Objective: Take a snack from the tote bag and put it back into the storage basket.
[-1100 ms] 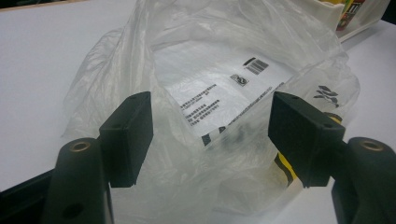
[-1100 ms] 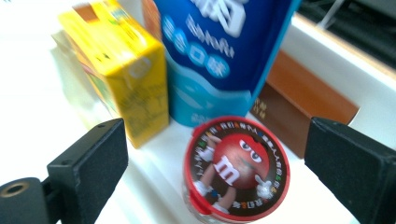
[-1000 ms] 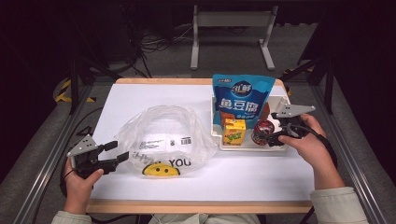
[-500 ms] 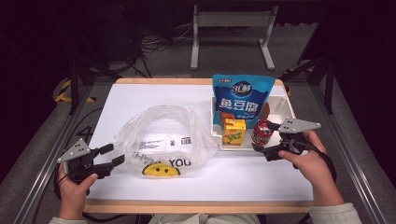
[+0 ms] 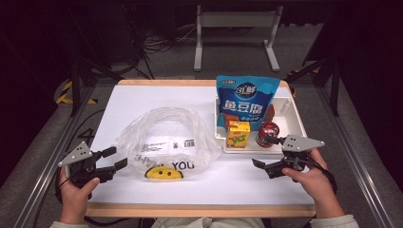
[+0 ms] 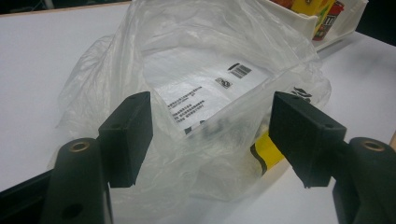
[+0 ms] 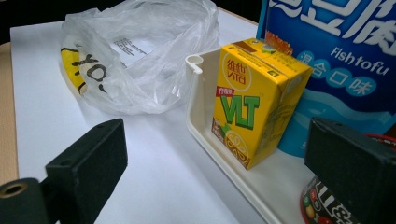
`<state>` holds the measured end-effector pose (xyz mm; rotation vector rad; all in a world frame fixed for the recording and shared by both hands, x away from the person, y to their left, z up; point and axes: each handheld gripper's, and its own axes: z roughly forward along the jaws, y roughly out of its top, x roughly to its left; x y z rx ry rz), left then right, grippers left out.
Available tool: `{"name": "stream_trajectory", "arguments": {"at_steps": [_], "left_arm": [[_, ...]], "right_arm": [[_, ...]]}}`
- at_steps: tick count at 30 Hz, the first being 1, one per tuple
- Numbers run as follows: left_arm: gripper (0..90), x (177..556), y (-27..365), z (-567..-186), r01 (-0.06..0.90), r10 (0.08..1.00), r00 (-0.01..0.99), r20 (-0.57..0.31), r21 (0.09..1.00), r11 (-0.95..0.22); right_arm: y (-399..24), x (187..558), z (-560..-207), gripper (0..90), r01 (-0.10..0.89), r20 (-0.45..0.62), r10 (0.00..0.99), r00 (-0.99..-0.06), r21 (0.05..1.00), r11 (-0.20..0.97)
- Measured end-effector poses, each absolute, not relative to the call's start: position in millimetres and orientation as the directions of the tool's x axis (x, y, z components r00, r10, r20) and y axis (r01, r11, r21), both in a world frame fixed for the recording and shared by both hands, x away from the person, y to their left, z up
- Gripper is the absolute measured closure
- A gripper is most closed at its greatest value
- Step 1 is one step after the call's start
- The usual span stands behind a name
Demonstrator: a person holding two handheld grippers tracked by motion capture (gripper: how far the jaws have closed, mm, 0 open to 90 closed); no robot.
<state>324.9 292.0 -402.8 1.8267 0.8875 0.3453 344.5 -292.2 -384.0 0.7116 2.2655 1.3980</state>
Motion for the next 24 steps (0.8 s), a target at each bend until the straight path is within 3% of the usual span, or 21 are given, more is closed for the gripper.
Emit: {"name": "stream_trajectory", "arguments": {"at_steps": [16,24], "left_arm": [[31.1,318,293,-407,0.405,0.693,0.702,-0.164,0.892,-0.199],[31.1,319,290,-409,0.409,0.688,0.707,-0.166,0.889,-0.206]], "right_arm": [[-286,340,-417,6.0,0.218,-0.044,0.640,-0.768,0.920,0.325],[-285,339,-433,6.2,0.236,-0.056,0.640,-0.766,0.903,0.361]]}}
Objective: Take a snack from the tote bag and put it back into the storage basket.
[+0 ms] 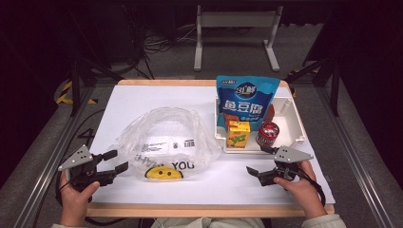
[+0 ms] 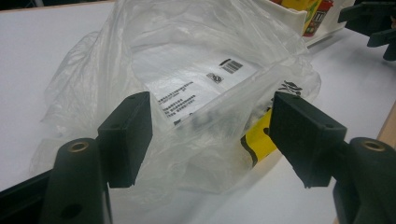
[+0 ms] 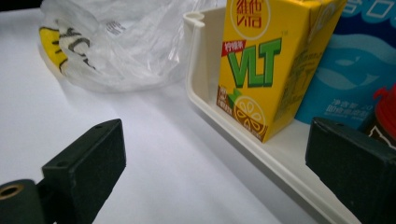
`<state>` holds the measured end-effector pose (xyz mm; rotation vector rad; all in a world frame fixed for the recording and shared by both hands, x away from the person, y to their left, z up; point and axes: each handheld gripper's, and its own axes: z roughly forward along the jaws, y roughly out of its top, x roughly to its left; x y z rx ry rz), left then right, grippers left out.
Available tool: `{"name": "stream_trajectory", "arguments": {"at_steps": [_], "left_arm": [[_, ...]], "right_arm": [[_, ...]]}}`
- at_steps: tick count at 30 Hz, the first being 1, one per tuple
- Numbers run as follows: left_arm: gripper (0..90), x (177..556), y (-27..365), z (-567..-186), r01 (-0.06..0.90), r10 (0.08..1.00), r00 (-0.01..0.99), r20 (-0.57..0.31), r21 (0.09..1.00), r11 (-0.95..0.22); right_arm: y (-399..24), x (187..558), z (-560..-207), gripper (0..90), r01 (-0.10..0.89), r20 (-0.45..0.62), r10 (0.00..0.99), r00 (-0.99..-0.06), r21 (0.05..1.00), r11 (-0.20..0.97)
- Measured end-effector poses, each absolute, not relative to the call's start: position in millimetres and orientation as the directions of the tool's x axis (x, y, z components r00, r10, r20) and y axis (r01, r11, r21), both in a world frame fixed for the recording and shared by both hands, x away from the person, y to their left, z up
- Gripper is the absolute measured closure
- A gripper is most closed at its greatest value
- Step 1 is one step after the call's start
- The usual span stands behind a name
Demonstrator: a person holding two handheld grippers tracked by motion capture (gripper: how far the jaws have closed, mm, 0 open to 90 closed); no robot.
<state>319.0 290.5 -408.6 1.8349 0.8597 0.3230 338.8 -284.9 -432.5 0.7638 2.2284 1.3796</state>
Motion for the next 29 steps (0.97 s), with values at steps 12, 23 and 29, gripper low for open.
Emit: {"name": "stream_trajectory", "arguments": {"at_steps": [12,23,29], "left_arm": [[31.1,320.3,289.6,-410.1,0.410,0.686,0.709,-0.162,0.886,-0.215],[31.0,320.9,289.0,-410.5,0.414,0.685,0.711,-0.162,0.883,-0.221],[31.1,321.4,288.8,-410.3,0.411,0.685,0.712,-0.151,0.881,-0.233]], "right_arm": [[-282.7,341.2,-443.2,6.4,0.282,-0.032,0.620,-0.784,0.871,0.402],[-278.0,341.2,-442.4,6.5,0.308,-0.031,0.607,-0.794,0.840,0.447],[-278.6,341.4,-441.9,6.4,0.310,-0.043,0.617,-0.786,0.835,0.454]]}}
